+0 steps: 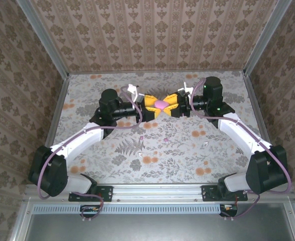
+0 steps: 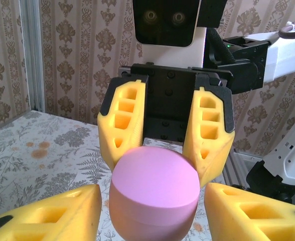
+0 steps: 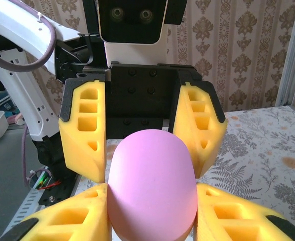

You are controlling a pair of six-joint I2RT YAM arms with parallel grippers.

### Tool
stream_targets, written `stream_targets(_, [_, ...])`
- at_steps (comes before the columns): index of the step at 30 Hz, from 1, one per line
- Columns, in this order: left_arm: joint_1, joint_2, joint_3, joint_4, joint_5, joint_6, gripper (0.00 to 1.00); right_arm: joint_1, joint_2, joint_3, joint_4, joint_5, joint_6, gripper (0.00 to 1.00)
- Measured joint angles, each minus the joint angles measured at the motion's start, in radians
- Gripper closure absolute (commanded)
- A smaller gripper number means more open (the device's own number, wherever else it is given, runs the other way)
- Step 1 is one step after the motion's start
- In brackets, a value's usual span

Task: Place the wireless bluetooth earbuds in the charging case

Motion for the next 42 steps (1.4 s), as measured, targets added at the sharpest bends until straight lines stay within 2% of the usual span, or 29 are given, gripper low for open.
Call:
stream_targets(7, [-0.007,0.0,0.001,-0.024,0.0,-0.001,0.37,0.0,0.0,0.0,0.004,0.0,0.003,0.61])
stream_targets(20, [-0.014,0.0,0.011,-0.049,0.005,0.013,0.41,0.002,0.0,0.0,0.038,0.001,0.032,0.61])
stream_targets(25, [-0.018,0.002,0.012,-0.06,0.008,0.019,0.51,0.004,0.0,0.0,0.042,0.0,0.044,0.61])
stream_targets(31, [-0.018,0.002,0.013,-0.07,0.004,0.031,0.59,0.006,0.0,0.0,0.039,-0.009,0.045,0.61])
stream_targets(42, [-0.018,0.002,0.013,-0.07,0.004,0.035,0.62,0.006,0.0,0.002,0.036,-0.012,0.045,0.61])
